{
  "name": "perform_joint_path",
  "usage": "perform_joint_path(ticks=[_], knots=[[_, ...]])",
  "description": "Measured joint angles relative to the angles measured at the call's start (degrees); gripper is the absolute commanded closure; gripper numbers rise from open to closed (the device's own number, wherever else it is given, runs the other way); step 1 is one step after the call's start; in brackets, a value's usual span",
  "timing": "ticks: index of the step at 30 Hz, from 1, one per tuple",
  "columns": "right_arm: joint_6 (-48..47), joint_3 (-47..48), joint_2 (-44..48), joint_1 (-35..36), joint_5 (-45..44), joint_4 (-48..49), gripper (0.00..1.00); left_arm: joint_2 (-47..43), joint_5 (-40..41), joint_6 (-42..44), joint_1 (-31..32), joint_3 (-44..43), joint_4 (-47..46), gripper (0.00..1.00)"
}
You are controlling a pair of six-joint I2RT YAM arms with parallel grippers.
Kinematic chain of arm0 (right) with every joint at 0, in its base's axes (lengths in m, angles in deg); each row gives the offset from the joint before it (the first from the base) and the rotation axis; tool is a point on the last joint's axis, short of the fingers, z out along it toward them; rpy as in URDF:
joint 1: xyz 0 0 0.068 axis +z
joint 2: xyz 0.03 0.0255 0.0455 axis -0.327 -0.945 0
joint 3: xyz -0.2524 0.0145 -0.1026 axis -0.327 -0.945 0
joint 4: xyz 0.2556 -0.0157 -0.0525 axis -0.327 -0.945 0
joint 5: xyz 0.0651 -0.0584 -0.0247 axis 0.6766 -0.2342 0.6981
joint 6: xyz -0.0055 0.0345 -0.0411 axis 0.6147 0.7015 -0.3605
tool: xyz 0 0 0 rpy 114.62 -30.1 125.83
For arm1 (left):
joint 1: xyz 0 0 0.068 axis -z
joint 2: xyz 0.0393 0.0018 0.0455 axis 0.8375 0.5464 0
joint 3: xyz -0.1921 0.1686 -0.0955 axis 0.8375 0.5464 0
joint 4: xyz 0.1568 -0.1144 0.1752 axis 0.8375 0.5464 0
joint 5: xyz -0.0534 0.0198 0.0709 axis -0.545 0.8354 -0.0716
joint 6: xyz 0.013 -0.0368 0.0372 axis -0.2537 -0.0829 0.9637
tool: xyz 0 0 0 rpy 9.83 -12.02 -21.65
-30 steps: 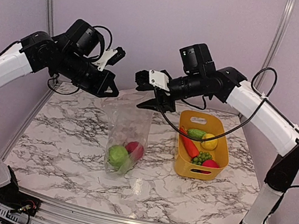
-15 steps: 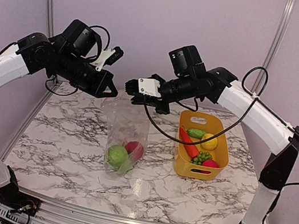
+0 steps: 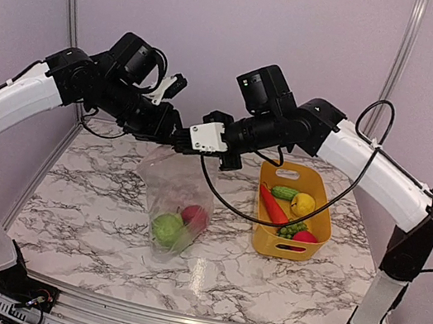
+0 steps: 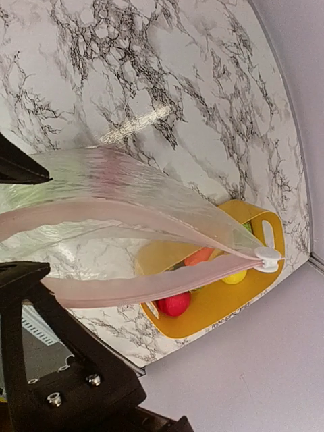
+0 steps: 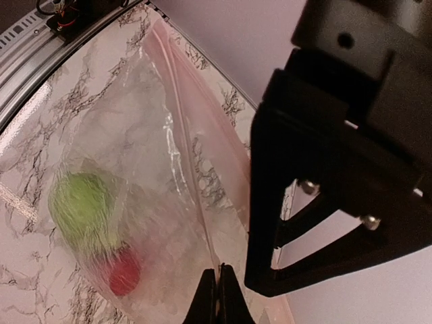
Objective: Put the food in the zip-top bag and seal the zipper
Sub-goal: Pass from the left arm to the right, then pick up the fake fruit from the bin.
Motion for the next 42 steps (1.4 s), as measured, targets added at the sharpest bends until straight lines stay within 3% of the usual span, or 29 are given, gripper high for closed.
perform_joint_path(ticks=[10,19,22,27,32,37,42], knots=[[-0.04,-0.07,0.44,0.42,-0.52,0.0,1.0,3.96,-1.25,-1.95,-0.37,-0.66,2.56,0.98],[6.82,-1.05,2.12,-0.09,-2.36,2.4,0.57,2.75,9.99,-1.14,-0.37,-6.73,3.87,1.0],[11.61,-1.03,3.74,-1.49,-1.14,3.74,0.49,0.5,13.66,-0.52,-0.37,-7.69,3.61,1.0],[20.59,-3.85,10.1,-8.22,0.85,8.41,0.49,-2.08,15.37,-0.26,-0.44,-5.01,2.64,1.0],[28.85,-13.81,16.96,-17.49,3.23,13.4,0.52,-0.13,15.04,-0.42,-0.44,2.51,2.27,1.0],[34.45,-22.88,15.47,-27.32,5.51,13.53,0.62,2.82,14.27,-1.4,-0.44,3.93,2.01,1.0],[35.5,-30.71,13.88,-30.49,3.37,10.91,0.64,2.62,13.79,-2.58,-0.44,3.93,0.98,1.0]])
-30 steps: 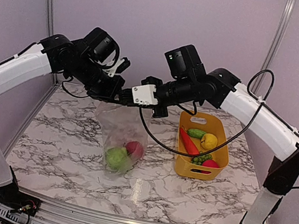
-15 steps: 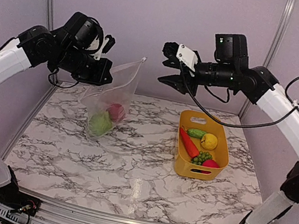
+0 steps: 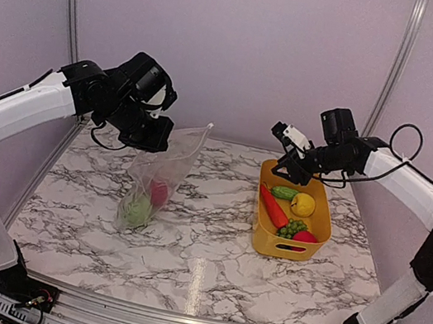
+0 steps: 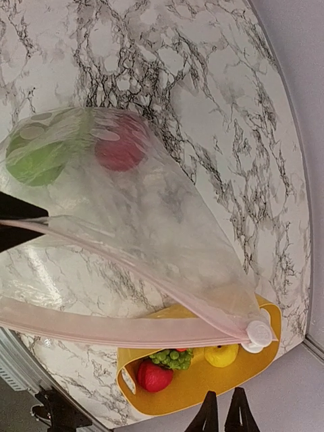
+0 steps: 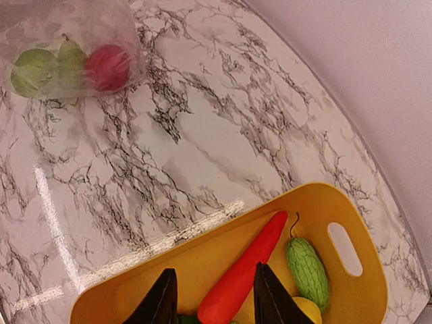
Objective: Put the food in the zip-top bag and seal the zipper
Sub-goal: Pick up the fake fruit from the bin.
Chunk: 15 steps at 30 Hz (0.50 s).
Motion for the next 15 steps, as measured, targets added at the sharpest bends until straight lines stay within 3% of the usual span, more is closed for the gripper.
perform_joint_path(ticks=[8,9,13,15], knots=[[-4.26,-3.56,-2.69,-1.9,-5.31,-4.76,0.62,-0.2,-0.24,-1.79,0.0,0.85,-1.4,1.0],[-5.53,-3.56,-3.43,-2.29,-6.34,-5.07,0.6,-0.24,-0.28,-1.9,0.0,1.09,-1.49,1.0],[-10.29,-3.32,-6.78,-4.48,-10.21,-6.1,0.32,-0.52,-0.46,-2.34,0.0,1.75,-2.14,1.0],[-13.38,-2.97,-8.48,-5.84,-11.98,-6.49,0.29,-0.76,-0.46,-2.43,0.0,1.9,-2.54,1.0]])
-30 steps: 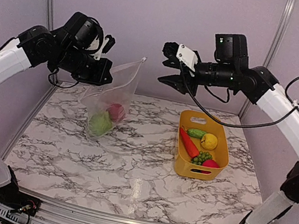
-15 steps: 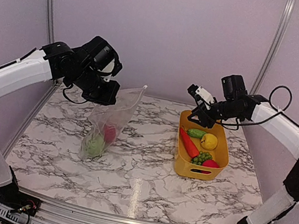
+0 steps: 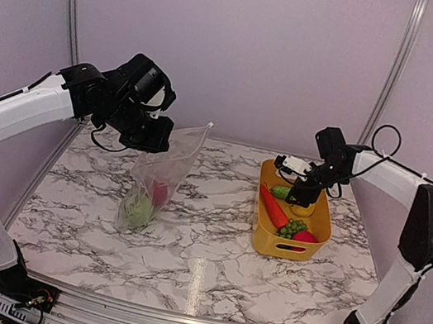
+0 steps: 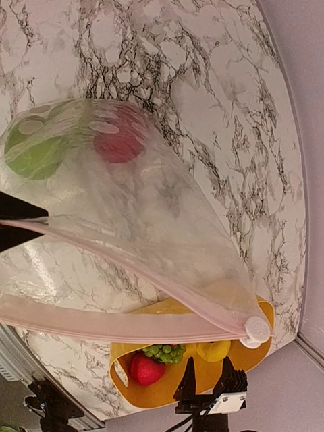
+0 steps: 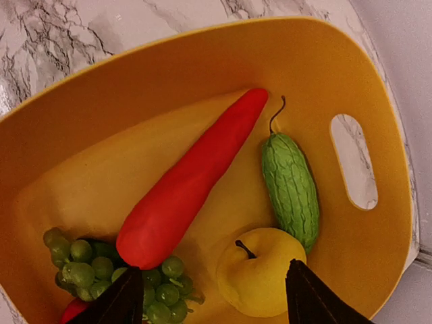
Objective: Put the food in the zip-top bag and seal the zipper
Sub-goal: Pick up the fake fruit from the bin.
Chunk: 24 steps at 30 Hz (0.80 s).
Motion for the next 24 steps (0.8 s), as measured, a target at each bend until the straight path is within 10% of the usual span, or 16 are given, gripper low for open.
perform_joint_path(ticks=[24], knots=[[-14.71,9.29,-15.45,-4.37,-11.96,-3.15,0.12,-1.44,-1.11,0.83,0.0,2.21,-1.38,1.0]])
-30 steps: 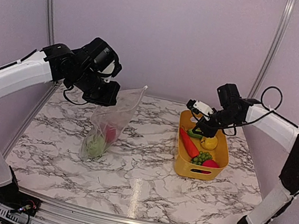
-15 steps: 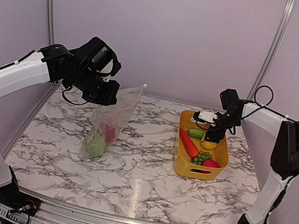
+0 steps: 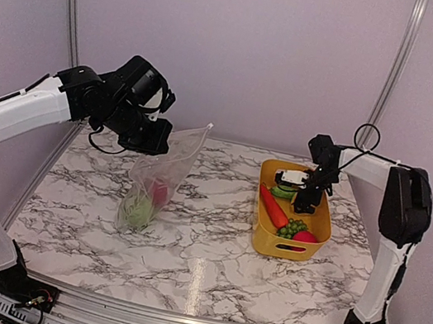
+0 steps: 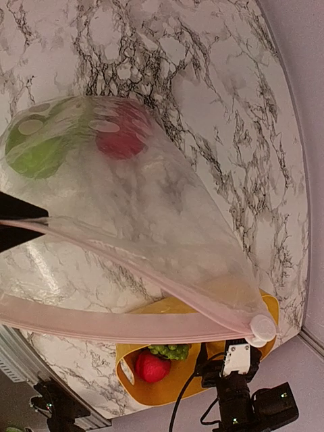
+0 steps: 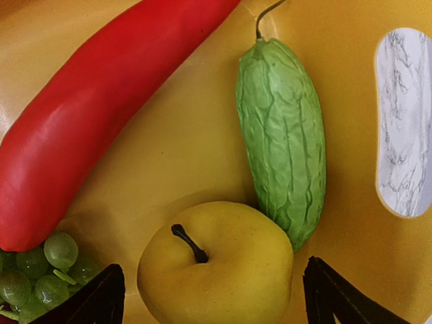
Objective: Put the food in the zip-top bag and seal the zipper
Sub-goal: Pick up the fake fruit from the bin.
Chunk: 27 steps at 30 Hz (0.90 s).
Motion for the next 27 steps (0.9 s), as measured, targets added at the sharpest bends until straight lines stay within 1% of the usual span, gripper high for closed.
perform_joint_path(ticks=[5,8,12,15,20,23,27], knots=[[0.48,0.48,-0.46,0.0,-0.37,-1.42,0.18,0.0,-0.17,0.2,0.0,0.04,-0.02,1.0],[1.44,1.18,-1.22,0.0,-0.96,-1.6,0.27,0.0,-0.44,0.31,0.0,0.04,-0.04,1.0],[3.54,1.51,-1.49,0.0,-1.68,-1.73,0.35,0.02,-0.63,0.55,0.0,0.04,-0.09,1.0],[5.27,1.81,-1.38,0.0,-1.46,-1.97,0.39,0.02,-0.9,0.76,0.0,0.04,-0.09,1.0],[6.84,2.6,-0.07,0.0,0.24,-5.01,0.41,0.11,-1.07,1.18,0.0,0.02,-0.13,1.0],[7.87,5.95,1.01,0.02,2.91,-8.41,0.42,0.55,-1.44,1.31,0.0,-0.11,-0.31,1.0],[9.99,15.52,2.56,0.7,8.24,-12.83,0.44,1.05,-1.57,1.31,0.0,-0.13,-0.48,1.0]])
